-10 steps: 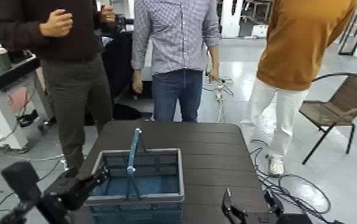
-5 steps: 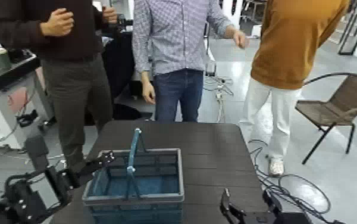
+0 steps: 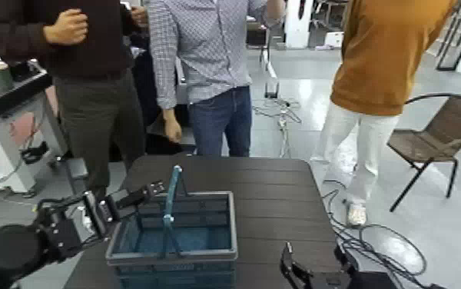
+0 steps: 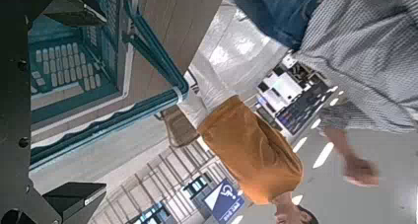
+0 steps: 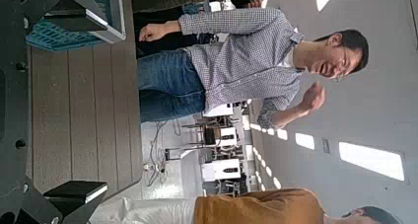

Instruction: Grasp the handle of the crate.

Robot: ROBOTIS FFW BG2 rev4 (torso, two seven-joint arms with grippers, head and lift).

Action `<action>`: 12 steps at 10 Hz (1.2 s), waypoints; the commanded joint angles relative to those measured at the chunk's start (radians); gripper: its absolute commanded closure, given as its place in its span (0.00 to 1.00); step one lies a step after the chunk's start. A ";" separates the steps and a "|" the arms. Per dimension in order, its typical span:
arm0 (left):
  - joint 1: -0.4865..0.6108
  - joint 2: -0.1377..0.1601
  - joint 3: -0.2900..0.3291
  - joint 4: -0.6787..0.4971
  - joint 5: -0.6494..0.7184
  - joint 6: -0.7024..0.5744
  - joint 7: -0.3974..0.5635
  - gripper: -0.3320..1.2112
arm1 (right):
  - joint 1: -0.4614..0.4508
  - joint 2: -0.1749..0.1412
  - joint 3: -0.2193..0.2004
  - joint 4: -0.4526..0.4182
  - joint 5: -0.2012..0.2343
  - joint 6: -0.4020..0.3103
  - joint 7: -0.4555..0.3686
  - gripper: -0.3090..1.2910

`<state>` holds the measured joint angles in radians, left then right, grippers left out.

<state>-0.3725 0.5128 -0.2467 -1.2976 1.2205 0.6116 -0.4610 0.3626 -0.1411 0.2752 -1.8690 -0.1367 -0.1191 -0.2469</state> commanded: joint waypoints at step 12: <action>-0.284 0.007 -0.313 0.291 0.159 0.083 -0.103 0.94 | -0.017 -0.005 0.018 0.021 -0.023 -0.021 0.000 0.29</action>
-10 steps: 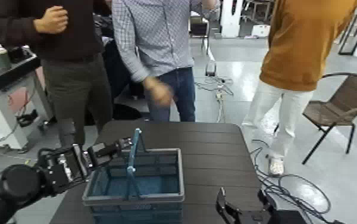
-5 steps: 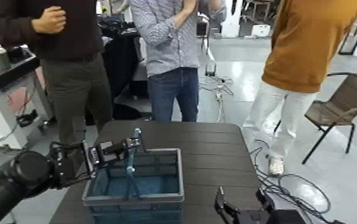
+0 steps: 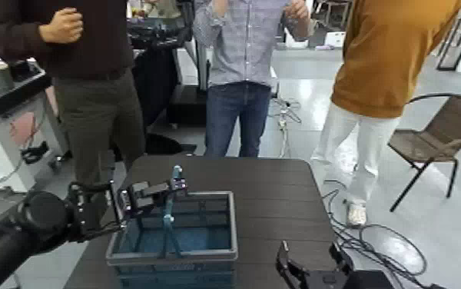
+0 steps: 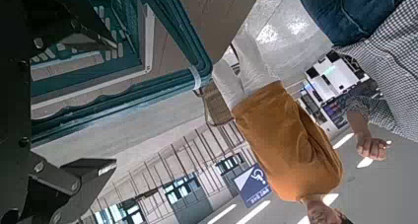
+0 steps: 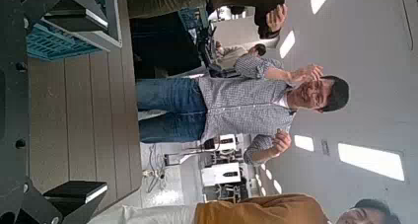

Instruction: Grasp the handle of the crate.

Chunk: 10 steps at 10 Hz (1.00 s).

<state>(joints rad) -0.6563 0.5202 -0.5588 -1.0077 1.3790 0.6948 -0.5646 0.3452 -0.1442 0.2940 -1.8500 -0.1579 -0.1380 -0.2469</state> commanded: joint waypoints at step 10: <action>0.090 -0.006 0.069 -0.114 0.005 0.031 -0.005 0.99 | 0.002 -0.008 -0.009 0.006 -0.006 -0.003 0.000 0.29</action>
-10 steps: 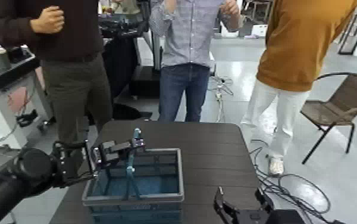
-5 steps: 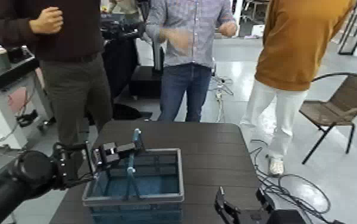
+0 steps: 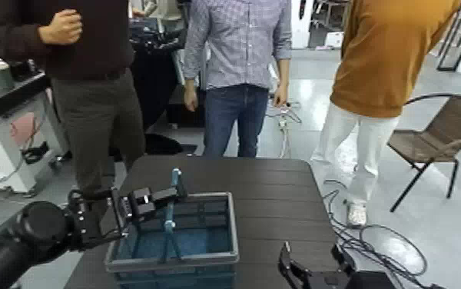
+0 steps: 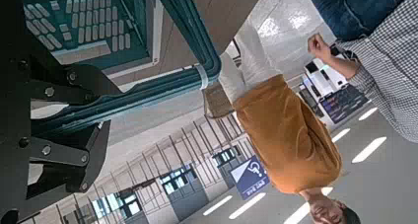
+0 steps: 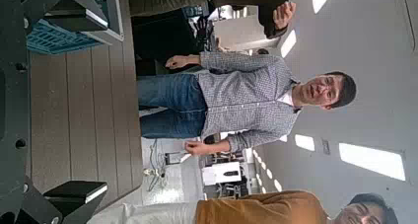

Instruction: Grasp the handle of the crate.

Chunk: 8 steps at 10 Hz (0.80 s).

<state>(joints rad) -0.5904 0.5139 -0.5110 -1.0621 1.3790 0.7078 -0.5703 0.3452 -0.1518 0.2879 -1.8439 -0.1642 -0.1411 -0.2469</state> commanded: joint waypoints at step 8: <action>0.301 -0.078 0.192 -0.447 0.129 0.108 0.125 0.99 | 0.017 0.011 -0.010 -0.006 0.022 -0.018 -0.015 0.29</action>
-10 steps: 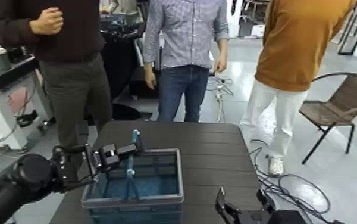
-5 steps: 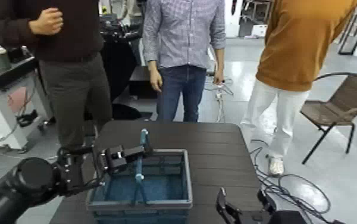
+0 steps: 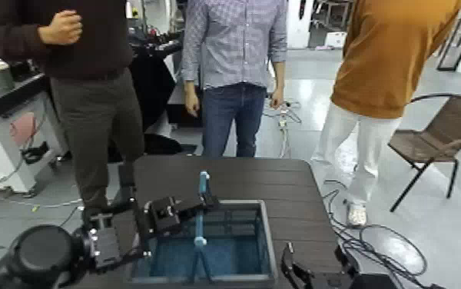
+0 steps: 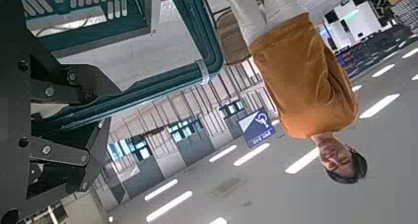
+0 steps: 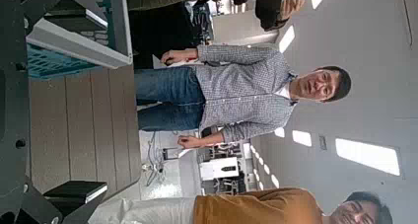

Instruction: Grasp the handle of the crate.

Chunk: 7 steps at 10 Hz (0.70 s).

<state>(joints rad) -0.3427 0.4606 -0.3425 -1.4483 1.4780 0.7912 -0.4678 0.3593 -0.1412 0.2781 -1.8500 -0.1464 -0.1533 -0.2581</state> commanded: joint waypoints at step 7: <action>0.189 -0.105 0.040 -0.158 0.150 0.062 0.071 0.99 | 0.007 0.003 -0.003 -0.002 0.016 -0.005 -0.012 0.29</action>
<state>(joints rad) -0.1528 0.3553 -0.2994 -1.6055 1.6217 0.8461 -0.3979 0.3670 -0.1374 0.2740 -1.8504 -0.1322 -0.1598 -0.2695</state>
